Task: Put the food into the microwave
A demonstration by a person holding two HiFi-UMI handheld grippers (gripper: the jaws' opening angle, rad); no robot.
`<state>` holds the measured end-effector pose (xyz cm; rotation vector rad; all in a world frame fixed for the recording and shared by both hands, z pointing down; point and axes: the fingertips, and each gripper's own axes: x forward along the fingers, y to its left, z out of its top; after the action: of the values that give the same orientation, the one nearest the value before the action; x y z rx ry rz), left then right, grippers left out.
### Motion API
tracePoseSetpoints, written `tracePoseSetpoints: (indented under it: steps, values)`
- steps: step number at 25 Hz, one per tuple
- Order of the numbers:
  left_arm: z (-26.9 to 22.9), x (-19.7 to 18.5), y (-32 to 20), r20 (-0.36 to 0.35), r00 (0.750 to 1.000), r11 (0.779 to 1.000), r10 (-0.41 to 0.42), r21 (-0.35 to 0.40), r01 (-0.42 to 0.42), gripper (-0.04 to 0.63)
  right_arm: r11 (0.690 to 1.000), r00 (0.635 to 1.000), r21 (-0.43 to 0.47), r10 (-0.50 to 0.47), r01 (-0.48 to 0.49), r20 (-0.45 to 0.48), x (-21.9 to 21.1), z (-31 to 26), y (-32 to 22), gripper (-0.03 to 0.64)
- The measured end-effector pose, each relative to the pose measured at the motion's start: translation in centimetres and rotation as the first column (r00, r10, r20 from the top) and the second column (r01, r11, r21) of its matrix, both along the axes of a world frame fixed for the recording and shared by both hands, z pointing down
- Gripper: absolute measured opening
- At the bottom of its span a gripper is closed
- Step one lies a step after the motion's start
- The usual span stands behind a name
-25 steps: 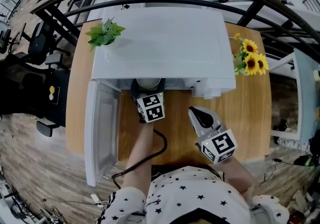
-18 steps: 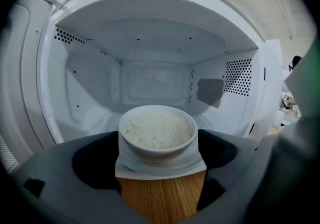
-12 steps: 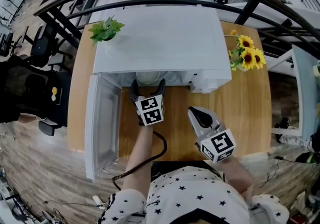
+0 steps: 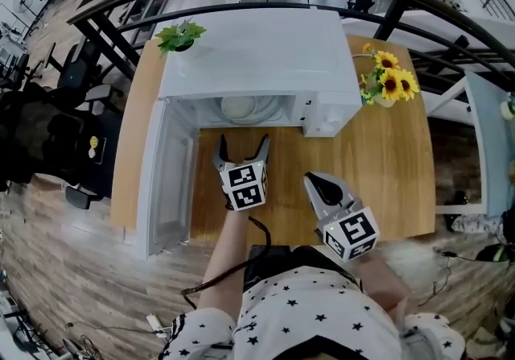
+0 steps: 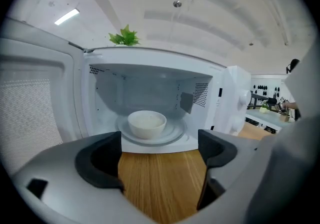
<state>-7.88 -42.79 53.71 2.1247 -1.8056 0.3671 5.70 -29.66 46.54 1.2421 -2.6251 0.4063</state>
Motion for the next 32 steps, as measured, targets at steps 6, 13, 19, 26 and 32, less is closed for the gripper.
tracePoseSetpoints:
  steps: [6, 13, 19, 26, 32]
  values:
    - [-1.8, 0.7, 4.9, -0.005, 1.000, 0.999, 0.003, 0.040, -0.003, 0.483, 1.000, 1.000, 0.019, 0.005, -0.005, 0.005, 0.6, -0.3, 3.7, 0.006]
    - [-3.3, 0.4, 11.2, -0.007, 0.998, 0.995, -0.062, 0.073, 0.062, 0.302, 0.998, 1.000, 0.058, 0.009, -0.010, 0.006, 1.1, -1.2, 8.8, 0.006]
    - [-5.2, 0.6, 16.7, 0.002, 0.997, 0.992, -0.078, 0.097, 0.077, 0.210, 0.996, 1.000, 0.082, 0.021, -0.022, 0.018, 1.7, -1.9, 12.8, 0.006]
    - [-6.8, 1.2, 23.1, -0.011, 0.998, 0.990, -0.069, 0.119, 0.069, 0.088, 0.993, 0.999, 0.114, 0.031, -0.033, 0.021, 2.2, -2.9, 17.2, 0.005]
    - [-8.3, 2.3, 27.6, 0.005, 1.000, 0.989, -0.023, 0.149, 0.022, 0.025, 0.991, 0.999, 0.126, 0.041, -0.044, 0.026, 3.1, -3.2, 20.1, 0.006]
